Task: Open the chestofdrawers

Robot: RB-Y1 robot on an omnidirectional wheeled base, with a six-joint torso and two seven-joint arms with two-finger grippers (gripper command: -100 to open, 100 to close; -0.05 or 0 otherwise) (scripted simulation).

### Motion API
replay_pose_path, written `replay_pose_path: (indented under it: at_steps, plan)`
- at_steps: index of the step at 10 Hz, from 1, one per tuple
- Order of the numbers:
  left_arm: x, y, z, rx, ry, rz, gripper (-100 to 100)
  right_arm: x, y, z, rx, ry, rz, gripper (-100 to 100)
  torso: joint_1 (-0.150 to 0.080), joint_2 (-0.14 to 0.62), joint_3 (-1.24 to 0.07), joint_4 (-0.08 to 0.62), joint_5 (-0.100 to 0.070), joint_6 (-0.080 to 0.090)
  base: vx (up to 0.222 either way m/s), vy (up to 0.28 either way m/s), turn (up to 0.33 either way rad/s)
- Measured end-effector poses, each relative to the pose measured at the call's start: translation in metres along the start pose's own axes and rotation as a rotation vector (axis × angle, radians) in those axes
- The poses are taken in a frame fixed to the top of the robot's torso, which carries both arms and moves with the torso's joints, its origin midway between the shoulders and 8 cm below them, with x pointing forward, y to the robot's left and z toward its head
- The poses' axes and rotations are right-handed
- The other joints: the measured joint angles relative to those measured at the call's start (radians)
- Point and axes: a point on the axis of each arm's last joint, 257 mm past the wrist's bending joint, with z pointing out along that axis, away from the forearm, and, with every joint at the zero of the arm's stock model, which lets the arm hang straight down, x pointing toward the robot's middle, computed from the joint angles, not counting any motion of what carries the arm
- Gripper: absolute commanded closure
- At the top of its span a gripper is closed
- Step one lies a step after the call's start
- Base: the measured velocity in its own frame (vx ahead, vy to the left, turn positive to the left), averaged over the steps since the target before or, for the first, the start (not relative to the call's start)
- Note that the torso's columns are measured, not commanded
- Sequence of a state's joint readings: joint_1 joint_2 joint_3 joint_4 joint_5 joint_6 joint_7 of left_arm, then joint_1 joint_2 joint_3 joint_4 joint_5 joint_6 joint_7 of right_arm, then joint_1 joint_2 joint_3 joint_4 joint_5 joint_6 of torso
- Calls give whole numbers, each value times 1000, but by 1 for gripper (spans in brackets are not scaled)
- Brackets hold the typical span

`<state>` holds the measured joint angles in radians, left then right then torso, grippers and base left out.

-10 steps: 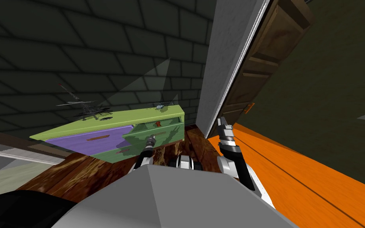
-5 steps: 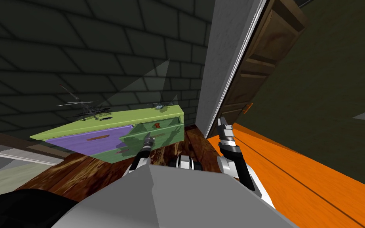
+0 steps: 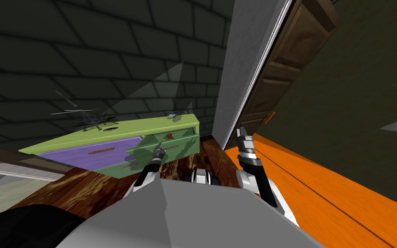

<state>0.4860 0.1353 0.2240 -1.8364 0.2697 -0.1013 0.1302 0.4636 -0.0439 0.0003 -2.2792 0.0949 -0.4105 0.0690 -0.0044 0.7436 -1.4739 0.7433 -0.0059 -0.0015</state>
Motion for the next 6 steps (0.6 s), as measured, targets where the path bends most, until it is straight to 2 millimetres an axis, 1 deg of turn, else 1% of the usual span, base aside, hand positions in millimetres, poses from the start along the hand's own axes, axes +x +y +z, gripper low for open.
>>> replay_pose_path:
  at_steps: [1, 6]
  plan:
    - [-1, 1, -1, -6, -1, -1, 0, 0, 0, 0, 0, 0, 0, 0, 0, 0, 1, -1, 2, 1, 0, 0, 0]
    - [-2, 8, -3, -23, -6, -1, 0, 0, 0, 0, 0, 0, 0, 0, 4, -5, -2, -5, 5, 1, 0, 0, 0]
